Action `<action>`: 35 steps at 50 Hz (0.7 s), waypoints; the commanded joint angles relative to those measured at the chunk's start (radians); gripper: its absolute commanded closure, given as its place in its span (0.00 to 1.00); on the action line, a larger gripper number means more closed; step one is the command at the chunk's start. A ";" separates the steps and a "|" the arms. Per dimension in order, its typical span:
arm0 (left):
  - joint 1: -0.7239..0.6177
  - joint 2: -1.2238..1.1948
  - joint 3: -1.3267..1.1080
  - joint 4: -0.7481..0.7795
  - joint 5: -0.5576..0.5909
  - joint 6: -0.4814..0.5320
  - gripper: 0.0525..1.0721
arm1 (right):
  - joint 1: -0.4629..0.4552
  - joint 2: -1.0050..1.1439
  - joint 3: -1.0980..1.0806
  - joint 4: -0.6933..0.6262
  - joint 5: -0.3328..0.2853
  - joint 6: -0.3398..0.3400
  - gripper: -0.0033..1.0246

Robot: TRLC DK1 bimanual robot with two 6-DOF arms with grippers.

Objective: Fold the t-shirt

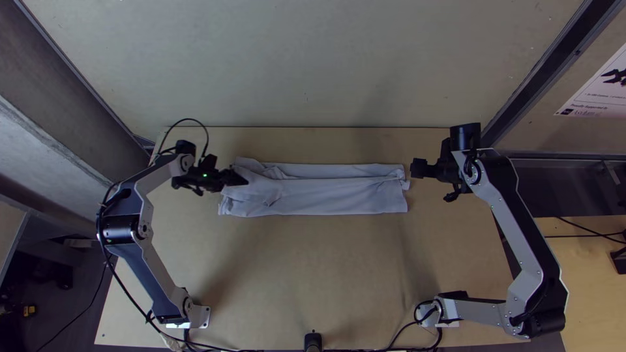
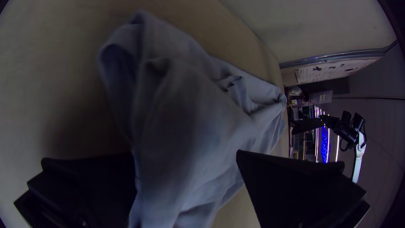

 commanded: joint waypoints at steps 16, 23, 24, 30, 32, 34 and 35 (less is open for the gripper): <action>-0.264 0.070 -0.027 0.105 -0.236 -0.226 0.04 | -0.021 -0.040 -0.064 -0.005 -0.002 -0.009 0.04; -0.298 0.082 -0.019 0.058 -0.287 -0.261 0.33 | -0.024 -0.040 -0.083 -0.002 -0.002 -0.006 0.04; -0.302 0.079 -0.022 0.058 -0.296 -0.262 0.41 | -0.024 -0.042 -0.088 0.001 -0.002 -0.006 0.04; -0.301 0.057 -0.036 0.078 -0.362 -0.295 0.98 | -0.024 -0.043 -0.111 0.007 -0.002 -0.003 0.04; -0.298 0.048 -0.036 0.076 -0.365 -0.299 0.97 | -0.023 -0.043 -0.116 0.011 -0.004 -0.001 0.04; -0.290 0.037 -0.038 0.075 -0.369 -0.305 0.97 | -0.021 -0.043 -0.119 0.011 -0.004 0.000 0.04; -0.287 0.031 -0.036 0.073 -0.376 -0.305 0.97 | -0.020 -0.043 -0.120 0.011 -0.004 0.000 0.04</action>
